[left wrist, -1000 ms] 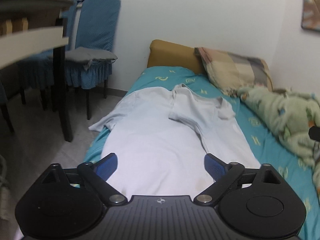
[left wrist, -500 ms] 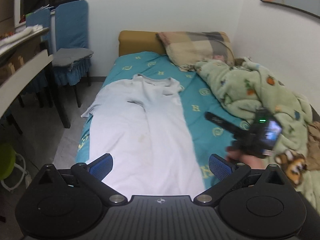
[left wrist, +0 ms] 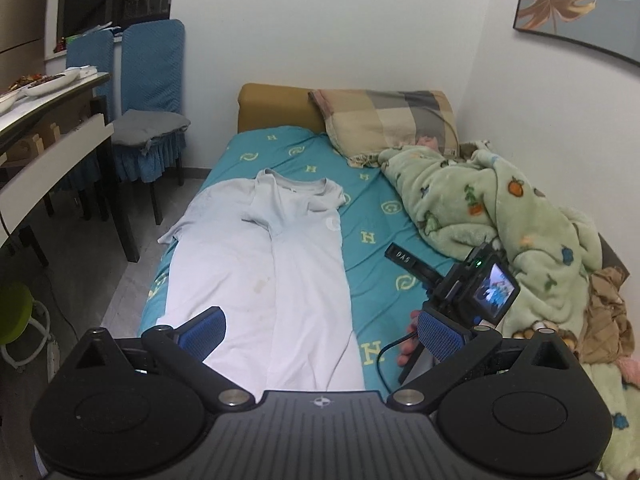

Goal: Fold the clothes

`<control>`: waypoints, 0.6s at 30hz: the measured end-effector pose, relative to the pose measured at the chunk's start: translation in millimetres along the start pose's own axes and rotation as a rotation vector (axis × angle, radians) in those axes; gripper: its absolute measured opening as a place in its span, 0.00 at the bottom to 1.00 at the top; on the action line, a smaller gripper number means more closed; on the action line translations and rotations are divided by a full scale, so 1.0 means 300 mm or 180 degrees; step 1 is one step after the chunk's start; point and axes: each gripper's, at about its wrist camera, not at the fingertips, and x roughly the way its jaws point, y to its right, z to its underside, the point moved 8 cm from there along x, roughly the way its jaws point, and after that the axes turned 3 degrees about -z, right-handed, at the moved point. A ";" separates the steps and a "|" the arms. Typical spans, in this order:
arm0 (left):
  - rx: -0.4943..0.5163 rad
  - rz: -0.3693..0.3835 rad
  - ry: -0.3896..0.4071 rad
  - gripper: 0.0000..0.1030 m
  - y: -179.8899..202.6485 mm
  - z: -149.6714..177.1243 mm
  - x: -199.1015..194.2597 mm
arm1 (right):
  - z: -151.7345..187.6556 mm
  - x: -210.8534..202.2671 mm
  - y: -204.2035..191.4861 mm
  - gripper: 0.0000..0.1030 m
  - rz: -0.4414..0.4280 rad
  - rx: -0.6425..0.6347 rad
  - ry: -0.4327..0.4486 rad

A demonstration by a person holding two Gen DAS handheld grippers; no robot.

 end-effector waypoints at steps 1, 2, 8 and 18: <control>0.0020 -0.0007 0.0061 1.00 0.013 -0.006 -0.012 | -0.001 -0.004 -0.007 0.84 -0.0021 -0.0007 0.0002; 0.0069 -0.0027 0.0132 1.00 0.030 -0.008 -0.023 | -0.001 -0.010 -0.018 0.84 -0.0040 -0.0028 0.0009; 0.0219 -0.0157 0.0173 1.00 0.078 0.011 0.024 | 0.012 -0.042 -0.091 0.84 -0.0112 -0.0318 -0.0002; 0.0095 -0.0638 0.0042 1.00 -0.116 0.014 0.249 | 0.029 -0.135 -0.191 0.84 -0.0219 -0.0688 0.0005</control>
